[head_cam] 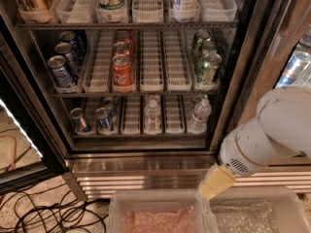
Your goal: Pick water bottle from bottom shelf of fridge
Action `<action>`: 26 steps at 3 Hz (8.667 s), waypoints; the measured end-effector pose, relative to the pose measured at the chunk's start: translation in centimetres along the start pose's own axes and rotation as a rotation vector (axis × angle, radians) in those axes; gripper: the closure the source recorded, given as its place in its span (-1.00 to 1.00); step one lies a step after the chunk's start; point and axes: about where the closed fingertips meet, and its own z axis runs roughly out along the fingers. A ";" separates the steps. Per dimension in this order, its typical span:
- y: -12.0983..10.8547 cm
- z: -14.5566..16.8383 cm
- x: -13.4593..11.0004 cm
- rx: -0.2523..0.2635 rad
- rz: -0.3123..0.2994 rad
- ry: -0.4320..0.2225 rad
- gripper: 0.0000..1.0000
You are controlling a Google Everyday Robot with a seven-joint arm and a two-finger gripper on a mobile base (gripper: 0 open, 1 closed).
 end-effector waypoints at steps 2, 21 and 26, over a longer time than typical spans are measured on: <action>0.8 3.8 0.4 -0.069 0.111 0.007 -1.00; -15.6 18.2 -5.6 0.443 0.765 -0.734 -0.34; -18.8 16.3 -6.9 0.599 0.677 -0.781 -0.30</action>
Offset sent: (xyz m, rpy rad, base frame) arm 0.0010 0.0101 -0.0318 0.0480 0.0693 -0.0628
